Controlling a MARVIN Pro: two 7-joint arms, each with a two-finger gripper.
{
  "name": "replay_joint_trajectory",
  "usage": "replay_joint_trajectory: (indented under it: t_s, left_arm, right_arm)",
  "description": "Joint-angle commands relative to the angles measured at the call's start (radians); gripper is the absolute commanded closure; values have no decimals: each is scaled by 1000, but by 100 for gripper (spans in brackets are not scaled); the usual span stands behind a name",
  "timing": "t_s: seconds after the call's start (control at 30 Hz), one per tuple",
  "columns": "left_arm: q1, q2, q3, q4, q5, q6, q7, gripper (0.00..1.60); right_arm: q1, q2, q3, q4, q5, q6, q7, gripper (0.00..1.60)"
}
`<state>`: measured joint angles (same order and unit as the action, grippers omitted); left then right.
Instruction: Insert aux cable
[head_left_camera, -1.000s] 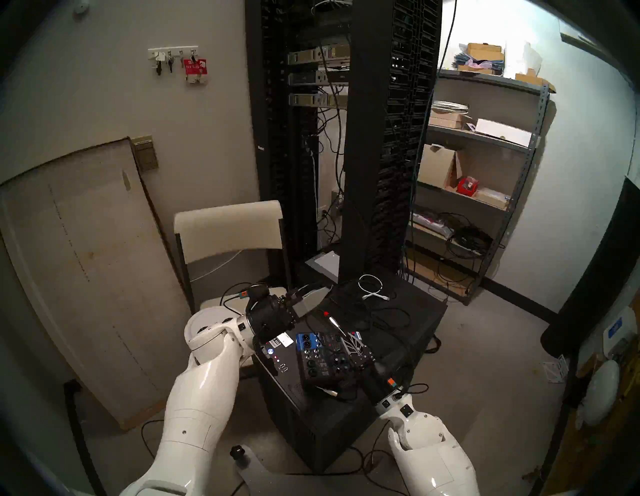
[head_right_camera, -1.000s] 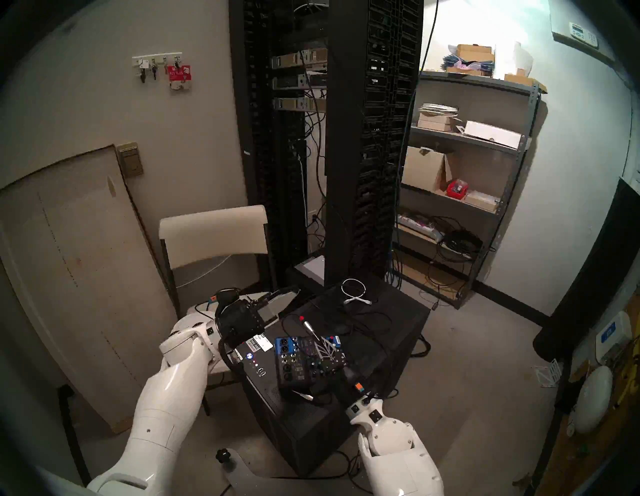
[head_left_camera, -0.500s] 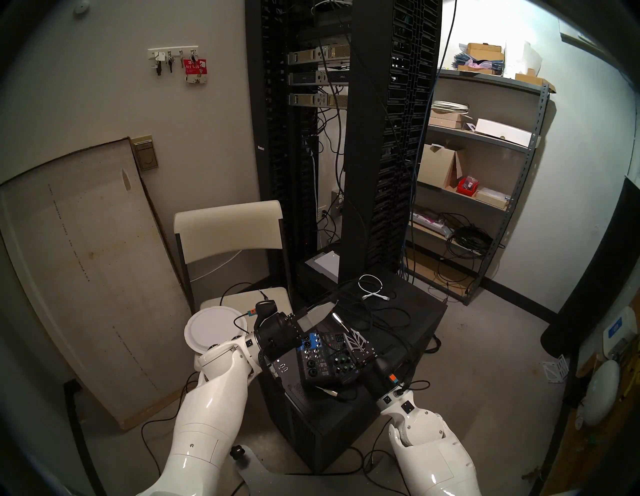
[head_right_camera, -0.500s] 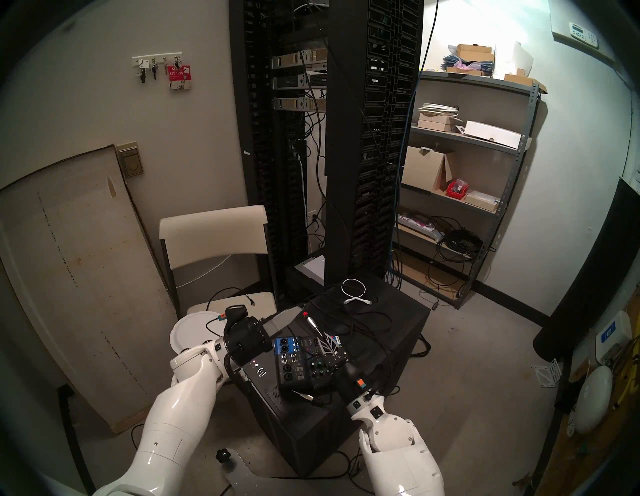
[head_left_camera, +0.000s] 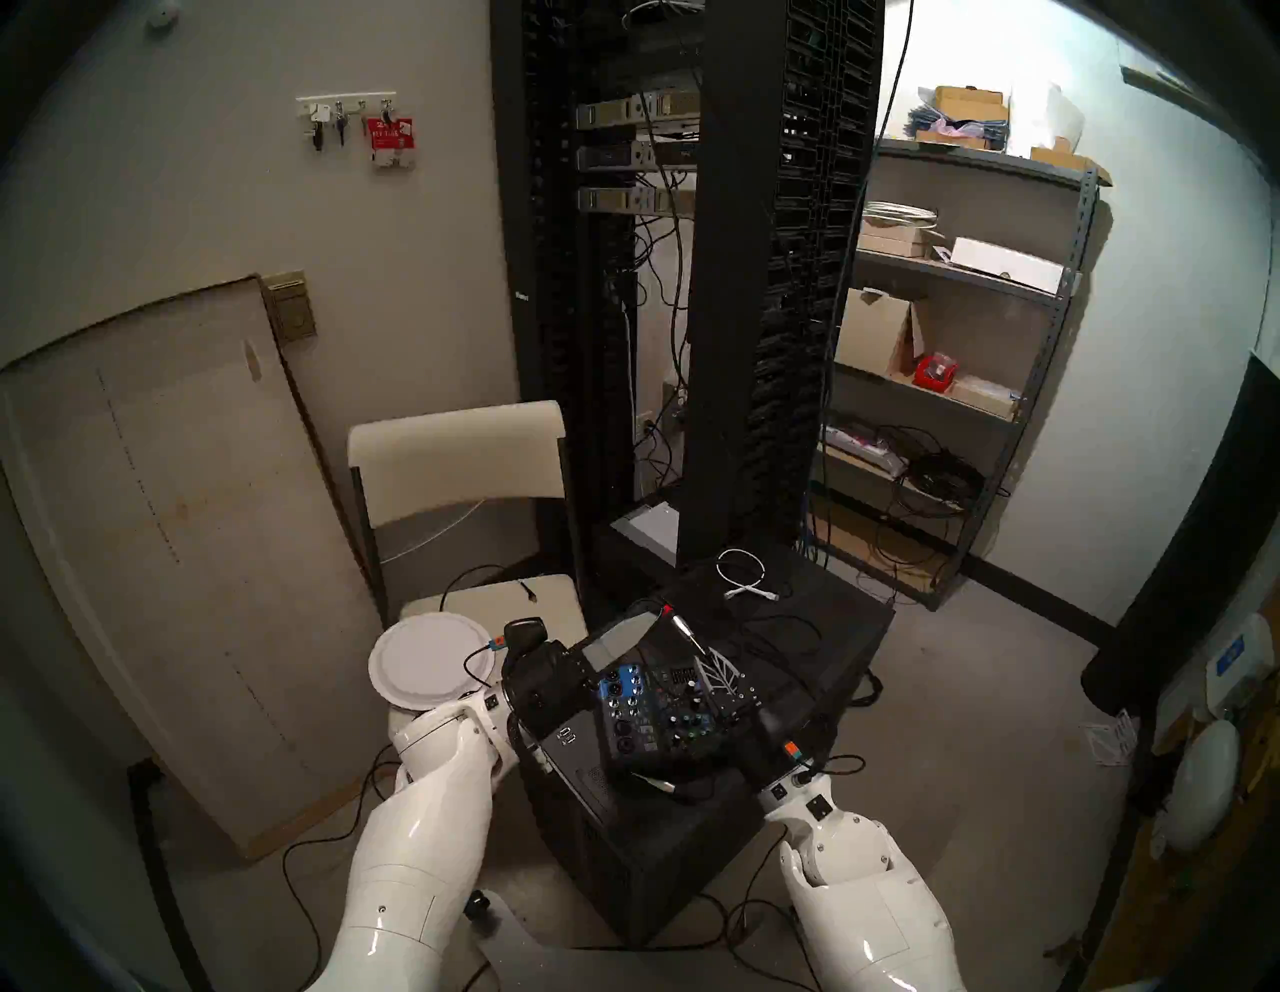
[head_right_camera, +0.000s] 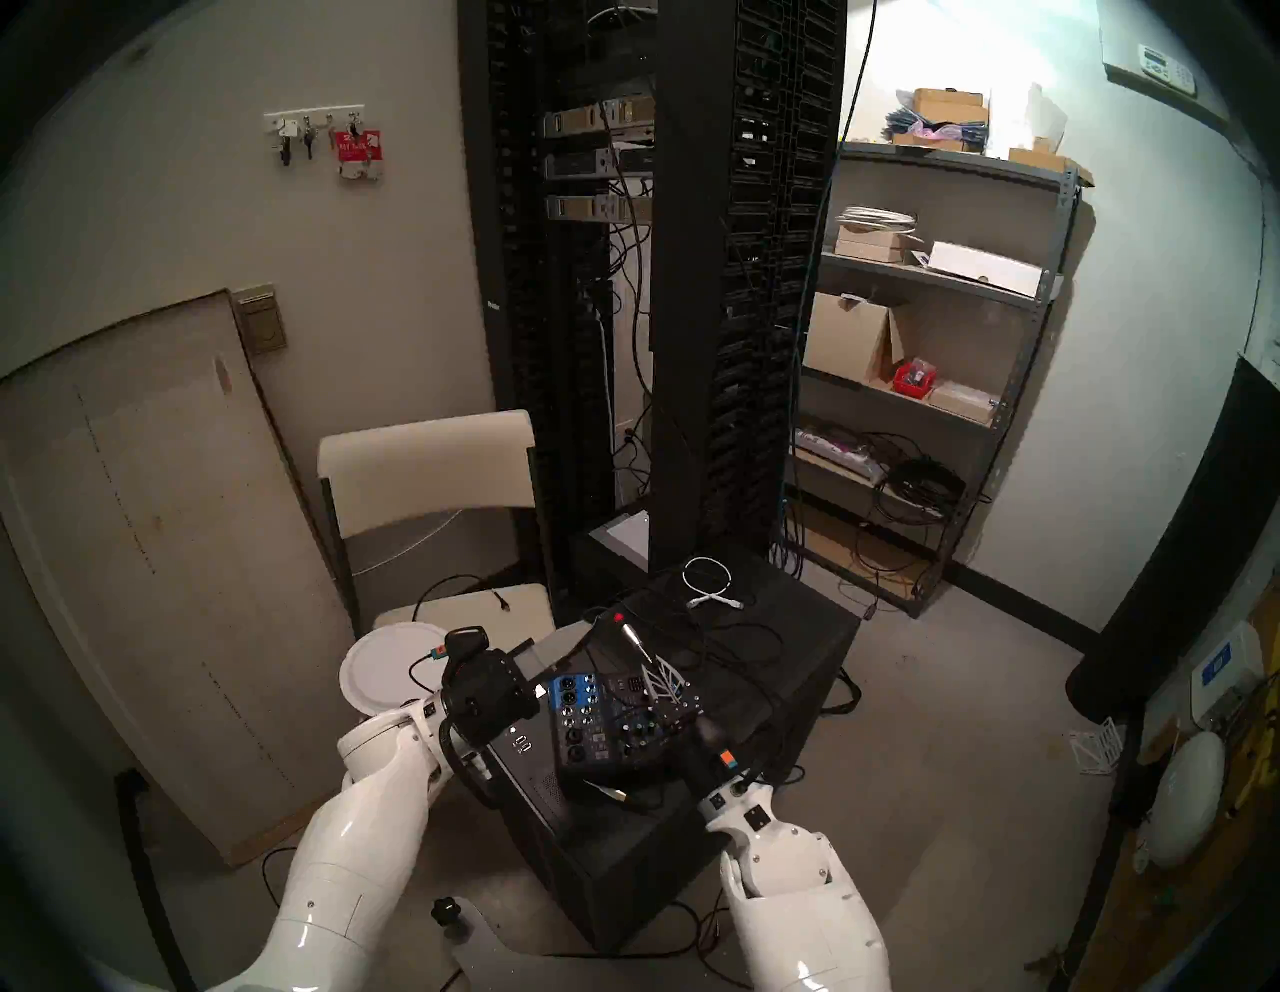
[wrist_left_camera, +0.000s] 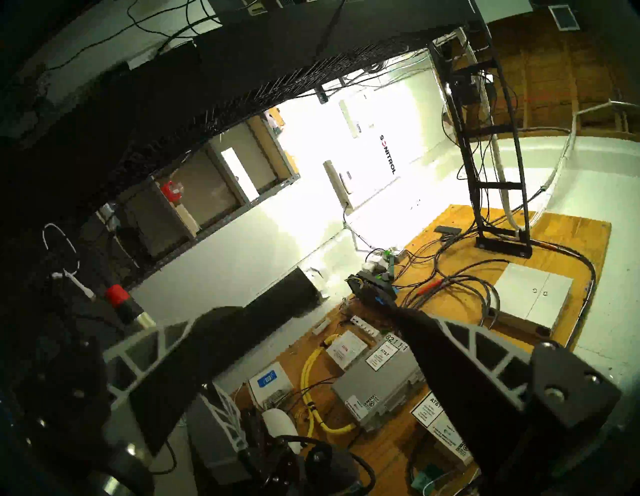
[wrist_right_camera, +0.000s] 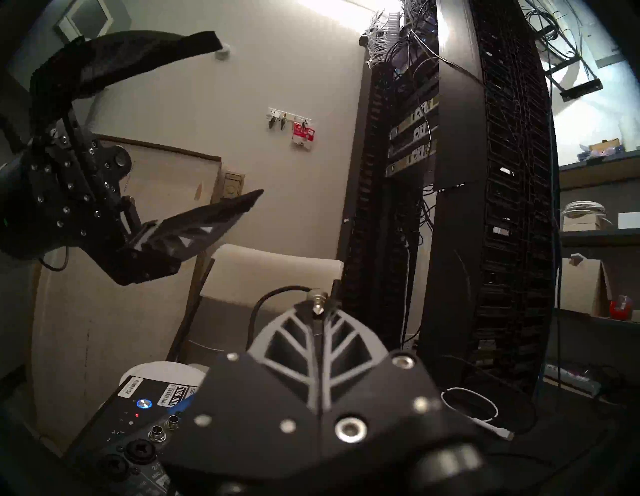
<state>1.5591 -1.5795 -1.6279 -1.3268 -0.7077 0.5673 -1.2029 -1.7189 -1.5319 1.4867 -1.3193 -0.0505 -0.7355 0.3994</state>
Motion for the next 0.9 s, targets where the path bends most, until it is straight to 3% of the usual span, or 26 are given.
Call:
replay_joint_trajectory:
  t_s: [0.0,0.37,0.87]
  left_arm:
    - [-28,-20,-1,32,-17,12,-1,0]
    - [-83,-24,-11,120,-18,1,-8,0]
    - [-90,-24,-12,154,-19,15,-6,0]
  right_arm:
    - [9,-1,-14,-54,20,-7,20,160]
    - [-17,-5,-21,-87,28,-1,34,160]
    - [-24,-16,-11,-96,13,-19,24,160]
